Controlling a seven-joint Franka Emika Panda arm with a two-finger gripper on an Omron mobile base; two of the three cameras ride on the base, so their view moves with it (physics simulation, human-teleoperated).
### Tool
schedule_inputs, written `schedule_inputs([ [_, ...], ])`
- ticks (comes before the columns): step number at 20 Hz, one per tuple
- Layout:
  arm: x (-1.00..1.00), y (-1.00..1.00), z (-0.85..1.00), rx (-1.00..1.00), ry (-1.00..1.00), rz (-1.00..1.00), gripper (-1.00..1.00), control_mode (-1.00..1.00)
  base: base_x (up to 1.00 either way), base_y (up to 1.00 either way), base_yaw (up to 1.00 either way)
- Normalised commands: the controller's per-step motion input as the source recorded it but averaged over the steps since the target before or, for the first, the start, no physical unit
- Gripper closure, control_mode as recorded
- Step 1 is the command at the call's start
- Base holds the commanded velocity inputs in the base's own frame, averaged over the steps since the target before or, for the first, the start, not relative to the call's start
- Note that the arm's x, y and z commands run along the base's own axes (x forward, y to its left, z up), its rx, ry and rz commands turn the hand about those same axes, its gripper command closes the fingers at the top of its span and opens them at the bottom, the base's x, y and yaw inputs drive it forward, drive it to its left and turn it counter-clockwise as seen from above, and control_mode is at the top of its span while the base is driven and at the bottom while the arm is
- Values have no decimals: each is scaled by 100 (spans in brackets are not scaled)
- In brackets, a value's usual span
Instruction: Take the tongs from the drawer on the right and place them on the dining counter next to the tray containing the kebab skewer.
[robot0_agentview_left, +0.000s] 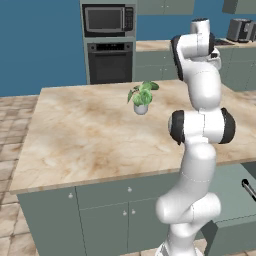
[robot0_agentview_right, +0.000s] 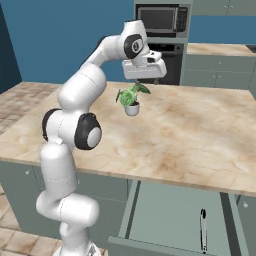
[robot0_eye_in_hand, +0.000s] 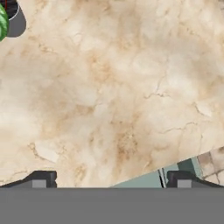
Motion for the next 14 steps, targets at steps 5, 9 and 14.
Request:
schedule_inputs([
  [5,4,0,-16,0,-2,15,-100,-100,0,0,0],
  [9,-40,0,-43,1,-13,20,-100,-100,0,0,0],
  [14,-76,2,-66,2,-21,20,-100,-100,0,0,0],
])
